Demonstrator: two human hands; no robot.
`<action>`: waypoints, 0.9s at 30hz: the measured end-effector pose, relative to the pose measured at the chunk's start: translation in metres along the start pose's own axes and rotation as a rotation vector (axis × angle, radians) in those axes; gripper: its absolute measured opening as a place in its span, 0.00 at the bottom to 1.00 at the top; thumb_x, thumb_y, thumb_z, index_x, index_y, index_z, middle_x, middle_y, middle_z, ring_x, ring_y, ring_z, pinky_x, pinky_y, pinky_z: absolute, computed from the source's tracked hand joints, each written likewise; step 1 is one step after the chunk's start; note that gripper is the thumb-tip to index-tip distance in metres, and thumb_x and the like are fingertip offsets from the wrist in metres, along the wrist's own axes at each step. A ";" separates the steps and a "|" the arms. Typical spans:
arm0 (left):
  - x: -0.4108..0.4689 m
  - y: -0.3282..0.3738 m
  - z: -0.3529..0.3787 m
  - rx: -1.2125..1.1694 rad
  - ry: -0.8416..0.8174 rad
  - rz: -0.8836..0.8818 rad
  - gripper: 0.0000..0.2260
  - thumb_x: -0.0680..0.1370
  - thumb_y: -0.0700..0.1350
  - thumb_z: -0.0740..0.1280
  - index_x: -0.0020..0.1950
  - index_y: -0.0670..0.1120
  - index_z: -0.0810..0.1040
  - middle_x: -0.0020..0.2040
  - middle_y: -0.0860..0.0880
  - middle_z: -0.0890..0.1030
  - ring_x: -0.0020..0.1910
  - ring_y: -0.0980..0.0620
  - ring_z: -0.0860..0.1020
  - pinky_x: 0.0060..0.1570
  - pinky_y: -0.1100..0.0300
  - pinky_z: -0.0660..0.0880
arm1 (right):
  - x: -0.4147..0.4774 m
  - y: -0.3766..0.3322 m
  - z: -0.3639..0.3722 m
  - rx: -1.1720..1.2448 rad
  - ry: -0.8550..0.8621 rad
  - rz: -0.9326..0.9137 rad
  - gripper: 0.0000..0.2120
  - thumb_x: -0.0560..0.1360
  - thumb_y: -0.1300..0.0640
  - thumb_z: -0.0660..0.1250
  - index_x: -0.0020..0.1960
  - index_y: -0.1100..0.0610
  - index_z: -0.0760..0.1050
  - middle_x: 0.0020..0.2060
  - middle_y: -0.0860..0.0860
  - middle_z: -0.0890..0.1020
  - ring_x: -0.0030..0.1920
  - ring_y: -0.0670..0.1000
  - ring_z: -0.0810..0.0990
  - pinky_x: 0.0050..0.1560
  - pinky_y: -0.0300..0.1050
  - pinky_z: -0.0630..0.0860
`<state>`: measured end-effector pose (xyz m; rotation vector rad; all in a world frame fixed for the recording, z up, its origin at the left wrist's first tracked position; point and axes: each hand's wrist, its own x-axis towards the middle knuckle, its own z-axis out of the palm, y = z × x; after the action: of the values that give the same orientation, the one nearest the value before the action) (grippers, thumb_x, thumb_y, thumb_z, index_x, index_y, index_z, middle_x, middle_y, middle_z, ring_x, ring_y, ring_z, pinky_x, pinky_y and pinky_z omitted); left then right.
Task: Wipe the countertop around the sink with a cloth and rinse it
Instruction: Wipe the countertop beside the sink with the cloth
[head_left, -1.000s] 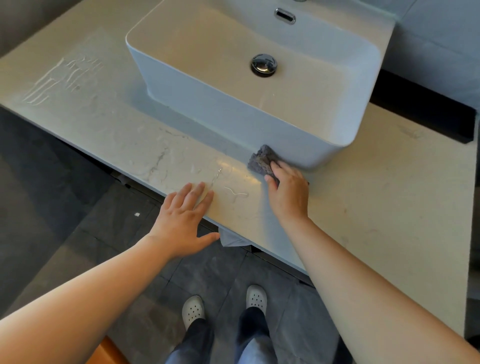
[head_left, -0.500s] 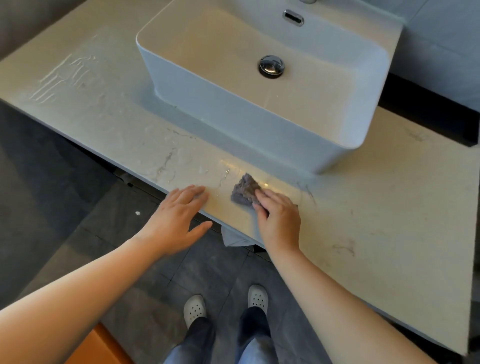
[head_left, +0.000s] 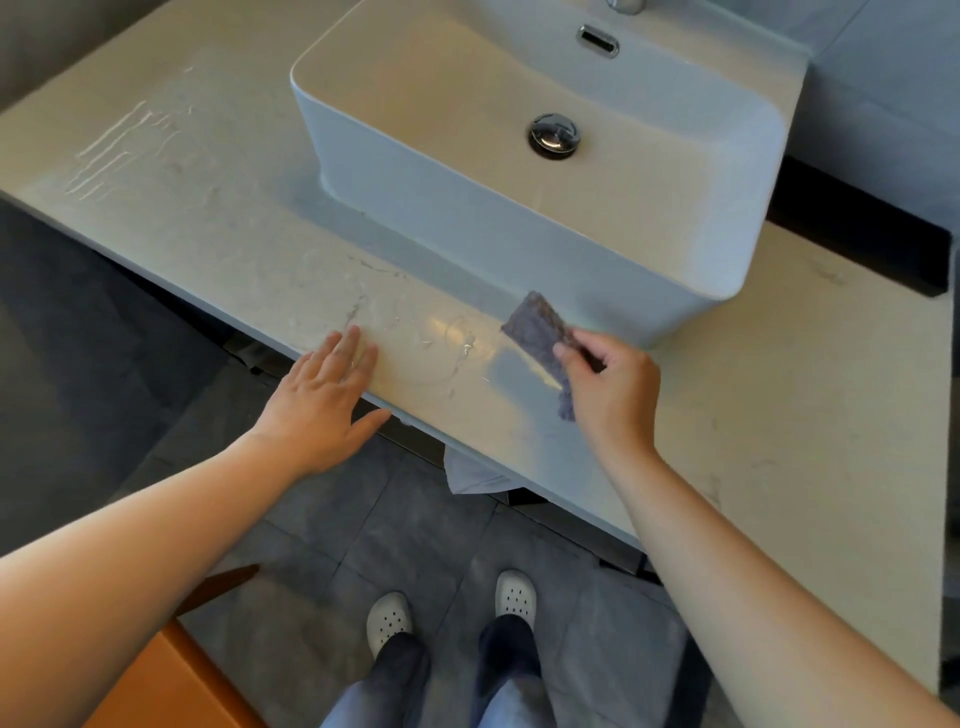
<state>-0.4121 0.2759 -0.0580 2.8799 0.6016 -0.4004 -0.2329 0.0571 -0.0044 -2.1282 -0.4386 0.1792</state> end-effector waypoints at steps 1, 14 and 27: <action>0.000 -0.001 -0.001 0.004 -0.003 0.007 0.35 0.77 0.65 0.50 0.77 0.49 0.42 0.77 0.45 0.40 0.76 0.47 0.40 0.75 0.50 0.46 | 0.014 0.005 0.003 -0.045 -0.007 -0.006 0.12 0.74 0.59 0.69 0.57 0.55 0.81 0.40 0.41 0.83 0.38 0.43 0.82 0.44 0.40 0.80; 0.001 -0.002 0.002 0.108 -0.024 0.030 0.35 0.78 0.63 0.47 0.76 0.48 0.35 0.76 0.44 0.34 0.75 0.46 0.36 0.75 0.49 0.42 | 0.048 0.026 0.066 -0.333 -0.084 -0.031 0.15 0.72 0.54 0.69 0.58 0.55 0.80 0.59 0.50 0.81 0.58 0.56 0.78 0.58 0.56 0.74; 0.000 -0.004 -0.002 0.099 -0.019 0.057 0.36 0.77 0.65 0.48 0.76 0.48 0.36 0.76 0.43 0.34 0.75 0.45 0.36 0.73 0.50 0.40 | -0.055 0.010 0.066 -0.311 -0.127 -0.086 0.13 0.72 0.55 0.72 0.56 0.51 0.82 0.54 0.46 0.83 0.52 0.49 0.79 0.52 0.47 0.77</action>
<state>-0.4138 0.2802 -0.0569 2.9757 0.5096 -0.4617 -0.3005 0.0820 -0.0520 -2.4045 -0.6680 0.2090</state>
